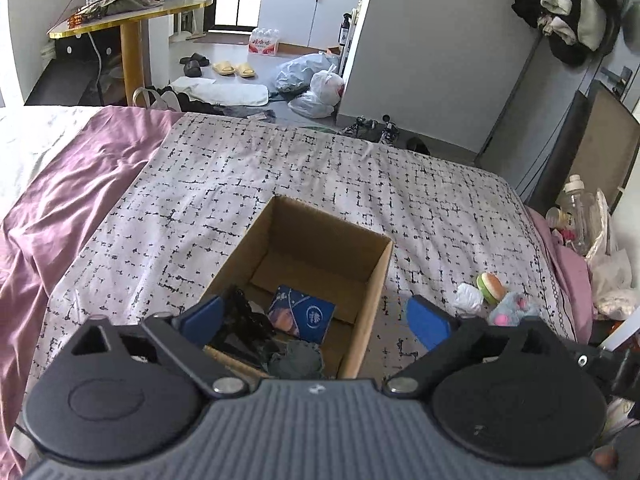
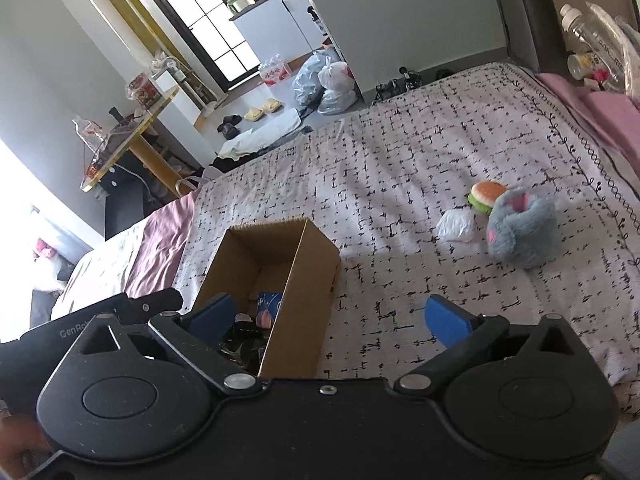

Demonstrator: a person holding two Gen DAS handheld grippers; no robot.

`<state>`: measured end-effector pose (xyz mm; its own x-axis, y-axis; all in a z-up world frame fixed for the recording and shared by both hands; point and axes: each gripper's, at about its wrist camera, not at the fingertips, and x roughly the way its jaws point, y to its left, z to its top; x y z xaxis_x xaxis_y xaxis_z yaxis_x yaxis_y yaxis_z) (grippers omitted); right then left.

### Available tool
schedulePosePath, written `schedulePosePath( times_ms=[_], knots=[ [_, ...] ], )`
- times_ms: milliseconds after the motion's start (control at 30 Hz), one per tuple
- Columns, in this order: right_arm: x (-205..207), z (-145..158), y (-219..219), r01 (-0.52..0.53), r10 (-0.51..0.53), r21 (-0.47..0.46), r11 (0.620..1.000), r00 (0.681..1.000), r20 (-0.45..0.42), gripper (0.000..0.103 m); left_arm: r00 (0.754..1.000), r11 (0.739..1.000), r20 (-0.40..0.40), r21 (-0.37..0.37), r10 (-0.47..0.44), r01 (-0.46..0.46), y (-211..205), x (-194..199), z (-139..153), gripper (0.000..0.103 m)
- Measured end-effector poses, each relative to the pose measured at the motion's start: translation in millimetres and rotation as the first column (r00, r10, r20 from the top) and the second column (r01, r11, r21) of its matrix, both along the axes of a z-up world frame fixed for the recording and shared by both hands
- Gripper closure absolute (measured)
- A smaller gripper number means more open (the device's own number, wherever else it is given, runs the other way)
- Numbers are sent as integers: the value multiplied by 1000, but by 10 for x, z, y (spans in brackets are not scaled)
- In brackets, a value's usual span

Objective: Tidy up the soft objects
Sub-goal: 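Withdraw both tools from the box toward the grey plush mouse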

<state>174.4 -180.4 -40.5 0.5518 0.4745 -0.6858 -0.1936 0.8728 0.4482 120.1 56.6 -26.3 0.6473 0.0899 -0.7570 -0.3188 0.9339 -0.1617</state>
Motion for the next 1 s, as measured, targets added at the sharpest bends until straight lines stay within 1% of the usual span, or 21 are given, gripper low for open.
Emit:
schedulePosePath(
  times_ms=[67, 200, 400, 567, 800, 867, 933, 1000],
  knots=[
    [-1, 19, -56, -8, 8, 2, 1000, 1000, 7, 0, 1000, 1000, -5, 4, -8, 8, -57, -22, 17, 0],
    [-10, 44, -160, -20, 20, -3, 1000, 1000, 22, 0, 1000, 1000, -13, 20, -16, 17, -166, -61, 31, 0],
    [-11, 39, -304, -38, 38, -2, 999, 999, 24, 0, 1000, 1000, -15, 13, -21, 22, -303, -119, 44, 0],
    [-27, 44, -410, -49, 49, -21, 999, 998, 46, 0, 1000, 1000, 9, 8, -29, 29, -446, -161, 52, 0],
    [-3, -1, -623, -34, 34, 0, 999, 998, 50, 0, 999, 1000, 40, 1, -28, 28, -622, -159, 17, 0],
    [8, -21, -680, -31, 31, 12, 999, 998, 48, 0, 999, 999, 34, 12, -36, 36, -674, -144, -2, 0],
    [18, -42, -729, -33, 32, 18, 999, 998, 46, 0, 999, 998, 24, 43, -39, 38, -745, -124, -29, 0],
    [27, -57, -761, -32, 31, 15, 999, 998, 48, 0, 999, 998, 26, 34, -45, 44, -778, -111, -56, 0]
  ],
)
